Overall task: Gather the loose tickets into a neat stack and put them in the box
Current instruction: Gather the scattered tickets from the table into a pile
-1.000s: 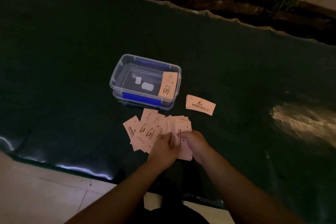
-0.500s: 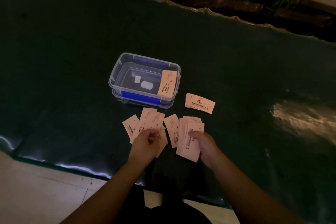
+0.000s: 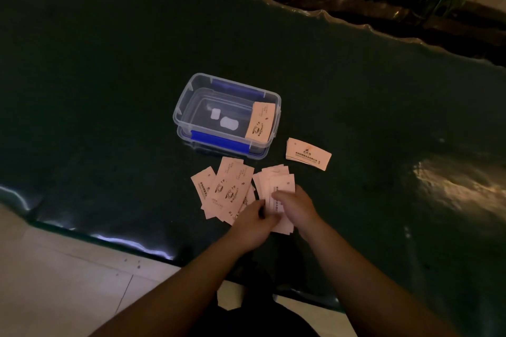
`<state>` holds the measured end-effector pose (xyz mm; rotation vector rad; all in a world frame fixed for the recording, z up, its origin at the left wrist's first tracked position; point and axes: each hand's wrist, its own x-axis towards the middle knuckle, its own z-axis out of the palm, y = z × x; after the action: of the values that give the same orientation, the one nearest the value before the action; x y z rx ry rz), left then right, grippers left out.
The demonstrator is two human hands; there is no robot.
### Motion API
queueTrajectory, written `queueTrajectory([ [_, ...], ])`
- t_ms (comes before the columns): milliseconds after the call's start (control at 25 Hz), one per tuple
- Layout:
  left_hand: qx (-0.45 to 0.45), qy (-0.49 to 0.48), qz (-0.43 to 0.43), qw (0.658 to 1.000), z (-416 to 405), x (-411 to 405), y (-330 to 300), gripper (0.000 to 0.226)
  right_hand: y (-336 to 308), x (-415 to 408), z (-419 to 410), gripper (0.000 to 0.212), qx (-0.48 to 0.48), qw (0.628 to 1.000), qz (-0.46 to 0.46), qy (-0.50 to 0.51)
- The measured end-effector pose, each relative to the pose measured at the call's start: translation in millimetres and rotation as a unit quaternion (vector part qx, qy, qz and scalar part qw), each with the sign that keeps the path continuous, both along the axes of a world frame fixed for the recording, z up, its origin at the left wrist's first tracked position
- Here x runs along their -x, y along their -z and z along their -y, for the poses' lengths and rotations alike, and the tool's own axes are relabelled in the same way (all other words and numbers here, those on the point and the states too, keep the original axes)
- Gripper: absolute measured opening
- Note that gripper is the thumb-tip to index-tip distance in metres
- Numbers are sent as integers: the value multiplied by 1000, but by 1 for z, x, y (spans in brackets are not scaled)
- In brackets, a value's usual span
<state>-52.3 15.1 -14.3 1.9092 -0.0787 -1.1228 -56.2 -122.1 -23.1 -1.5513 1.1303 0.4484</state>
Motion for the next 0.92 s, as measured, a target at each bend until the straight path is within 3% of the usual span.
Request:
queueTrajectory([
  [160,30,-63,-43,997,7,3,-1,55,1,-3,0,67,13,1000,-20,-16],
  [320,42,-43,-76,995,-5,2,8,54,3,5,3,68,5,999,-17,-43],
  [480,-7,-104,29,994,-31,-11,8,47,1,13,4,62,-69,997,-2,32],
  [600,-138,-126,157,970,-57,-36,9,48,-4,12,-1,43,-191,974,16,117],
  [680,-192,-102,142,966,-68,-52,10,56,-7,8,-11,32,-241,960,30,137],
  [800,-178,-93,70,977,-76,-63,20,66,-8,-2,-26,27,-260,954,29,146],
  [920,-162,-78,62,982,-77,-61,28,42,-5,-8,-32,25,-255,956,31,143],
])
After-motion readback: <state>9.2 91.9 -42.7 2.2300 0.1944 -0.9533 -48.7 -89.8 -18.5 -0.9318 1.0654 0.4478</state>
